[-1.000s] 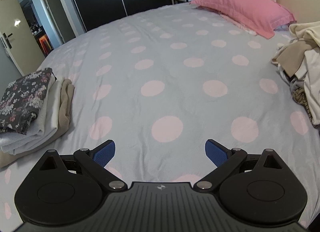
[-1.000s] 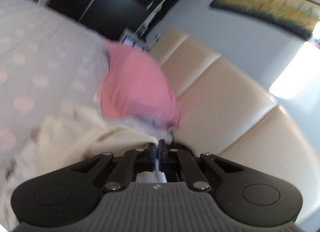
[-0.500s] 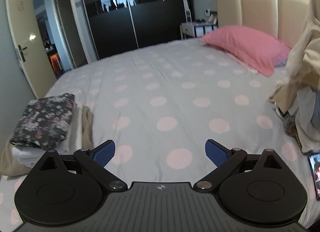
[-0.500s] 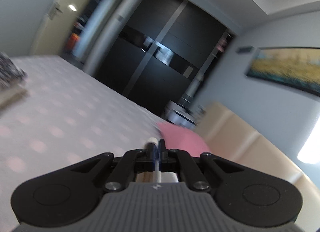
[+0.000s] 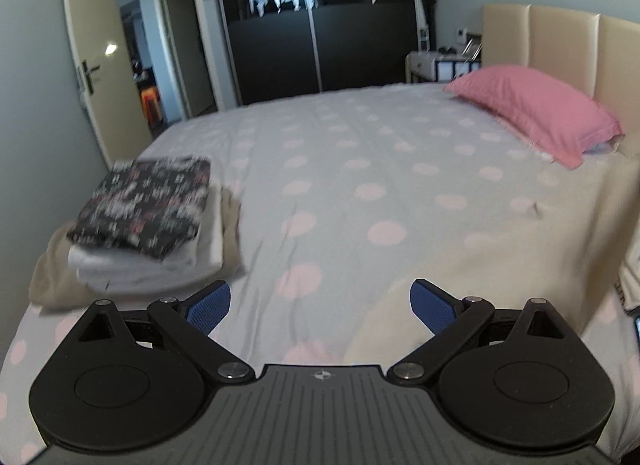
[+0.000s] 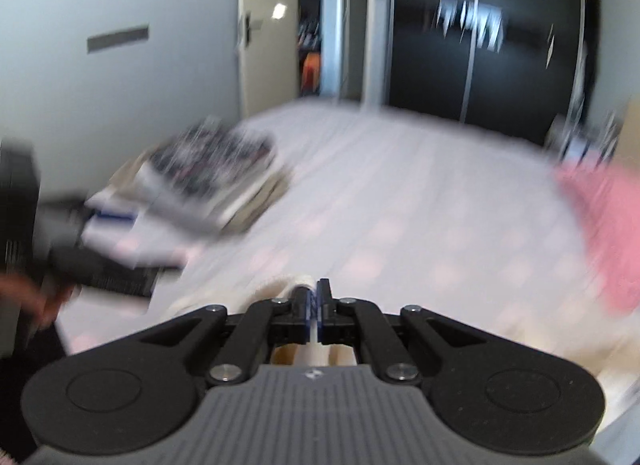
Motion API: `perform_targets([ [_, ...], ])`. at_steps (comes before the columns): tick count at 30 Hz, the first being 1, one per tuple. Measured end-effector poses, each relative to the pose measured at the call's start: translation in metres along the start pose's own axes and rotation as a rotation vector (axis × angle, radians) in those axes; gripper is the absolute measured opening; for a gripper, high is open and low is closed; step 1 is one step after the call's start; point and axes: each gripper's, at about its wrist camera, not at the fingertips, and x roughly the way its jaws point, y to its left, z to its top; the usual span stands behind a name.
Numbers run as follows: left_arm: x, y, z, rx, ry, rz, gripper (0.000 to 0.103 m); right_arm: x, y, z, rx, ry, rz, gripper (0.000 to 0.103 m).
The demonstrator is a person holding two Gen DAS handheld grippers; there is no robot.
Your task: Fold clothes
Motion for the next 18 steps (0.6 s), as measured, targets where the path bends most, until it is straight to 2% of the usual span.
perform_targets([
  [2,0.006,0.001,-0.012,-0.004,0.039,0.001,0.098,0.021,0.014,-0.037,0.063,0.069,0.057,0.003],
  [4,0.011,0.001,-0.024,-0.006,0.079,0.0,0.099,0.035,0.028,-0.07,0.083,0.131,0.066,0.003],
  [8,0.017,-0.006,-0.047,0.024,0.151,-0.021,0.098,0.05,0.052,-0.123,0.087,0.234,0.024,0.003],
  [11,0.016,-0.01,-0.059,0.039,0.179,-0.034,0.098,0.052,0.047,-0.145,0.111,0.287,-0.013,0.004],
  [16,0.012,-0.011,-0.07,0.037,0.199,-0.046,0.098,0.04,0.037,-0.151,0.169,0.276,-0.04,0.017],
  [18,0.01,-0.012,-0.074,0.036,0.207,-0.05,0.098,0.035,0.04,-0.148,0.16,0.252,-0.05,0.038],
])
